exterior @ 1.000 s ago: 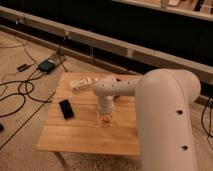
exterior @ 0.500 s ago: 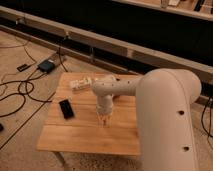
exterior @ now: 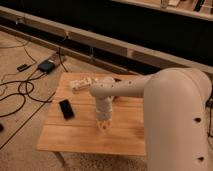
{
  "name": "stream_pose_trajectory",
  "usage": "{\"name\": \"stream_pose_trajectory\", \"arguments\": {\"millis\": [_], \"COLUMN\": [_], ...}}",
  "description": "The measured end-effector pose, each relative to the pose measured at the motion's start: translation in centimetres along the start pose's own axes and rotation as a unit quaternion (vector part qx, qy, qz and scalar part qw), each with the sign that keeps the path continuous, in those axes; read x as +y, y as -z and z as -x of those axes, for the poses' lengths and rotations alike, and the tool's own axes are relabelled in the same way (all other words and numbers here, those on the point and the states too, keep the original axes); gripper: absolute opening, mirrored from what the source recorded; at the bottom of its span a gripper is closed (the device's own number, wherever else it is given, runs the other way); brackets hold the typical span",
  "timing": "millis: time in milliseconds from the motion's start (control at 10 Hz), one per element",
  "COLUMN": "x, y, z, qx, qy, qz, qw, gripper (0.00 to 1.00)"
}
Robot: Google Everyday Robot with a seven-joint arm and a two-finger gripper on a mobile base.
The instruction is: Drag the pepper across the table
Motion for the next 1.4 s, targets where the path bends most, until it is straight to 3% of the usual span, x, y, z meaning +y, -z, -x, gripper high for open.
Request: {"name": "stream_pose_trajectory", "arguments": {"millis": [300, 400, 700, 800, 1400], "x": [2.1, 3.4, 6.6, 7.9, 13.9], "y": [-0.8, -1.7, -4.0, -4.9, -6.9], "z": [-4.8, -6.8, -11.1, -12.5, -17.0], "qx": [0.043, 0.067, 0.123, 0.143, 0.19], "qy": [0.021, 0.033, 0.067, 0.081, 0.149], "qz": [0.0, -0.001, -0.006, -0.01, -0.018], "qw": [0.9988, 0.9972, 0.9902, 0.9863, 0.9702], "gripper": [0.0, 0.0, 0.0, 0.0, 0.0]}}
